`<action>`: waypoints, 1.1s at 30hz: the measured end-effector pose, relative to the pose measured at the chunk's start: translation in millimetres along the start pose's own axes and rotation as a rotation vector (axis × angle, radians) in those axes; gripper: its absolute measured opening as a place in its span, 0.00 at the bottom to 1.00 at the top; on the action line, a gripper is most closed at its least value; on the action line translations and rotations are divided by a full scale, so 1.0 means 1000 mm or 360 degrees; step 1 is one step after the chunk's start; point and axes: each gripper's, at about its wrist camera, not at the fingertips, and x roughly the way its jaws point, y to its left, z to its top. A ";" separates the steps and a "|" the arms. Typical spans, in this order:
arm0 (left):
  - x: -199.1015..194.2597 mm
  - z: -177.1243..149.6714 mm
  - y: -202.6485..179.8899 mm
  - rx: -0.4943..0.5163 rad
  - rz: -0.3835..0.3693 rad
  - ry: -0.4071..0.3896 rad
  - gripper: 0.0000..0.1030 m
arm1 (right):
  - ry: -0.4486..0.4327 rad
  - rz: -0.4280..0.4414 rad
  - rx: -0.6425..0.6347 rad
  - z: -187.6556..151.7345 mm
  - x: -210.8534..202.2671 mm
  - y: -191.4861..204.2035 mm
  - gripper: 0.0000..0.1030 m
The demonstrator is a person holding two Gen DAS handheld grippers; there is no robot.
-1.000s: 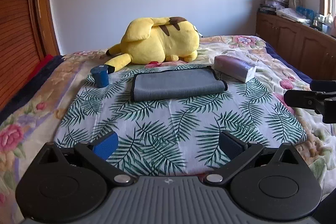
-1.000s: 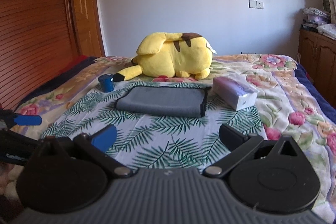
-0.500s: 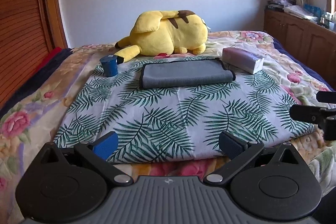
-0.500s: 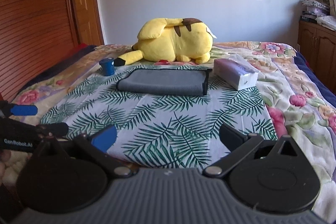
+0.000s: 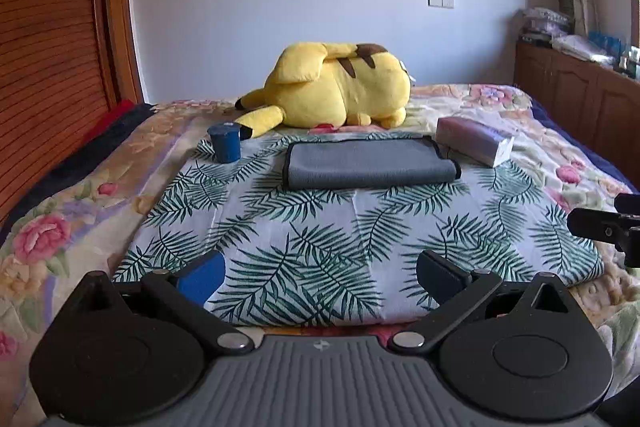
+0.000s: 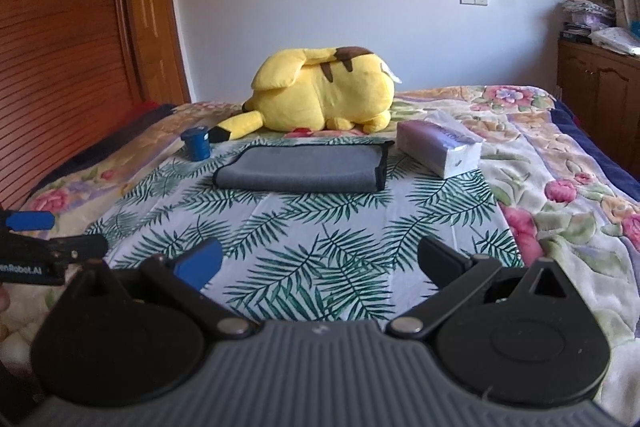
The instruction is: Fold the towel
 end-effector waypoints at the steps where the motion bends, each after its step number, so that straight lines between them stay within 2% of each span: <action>1: -0.001 0.000 0.000 -0.0004 -0.0001 -0.0011 1.00 | -0.0009 -0.0006 0.0003 0.000 -0.001 0.000 1.00; 14: -0.012 0.005 0.001 -0.0005 -0.0003 -0.0131 1.00 | -0.0111 -0.0064 0.0002 0.003 -0.006 -0.004 1.00; 22: -0.018 0.006 -0.003 0.0054 0.0033 -0.0204 1.00 | -0.0183 -0.0090 -0.0010 0.004 -0.011 -0.004 1.00; 33: -0.022 0.007 -0.004 0.0080 0.0040 -0.0255 1.00 | -0.0302 -0.0111 -0.0051 0.005 -0.021 -0.002 1.00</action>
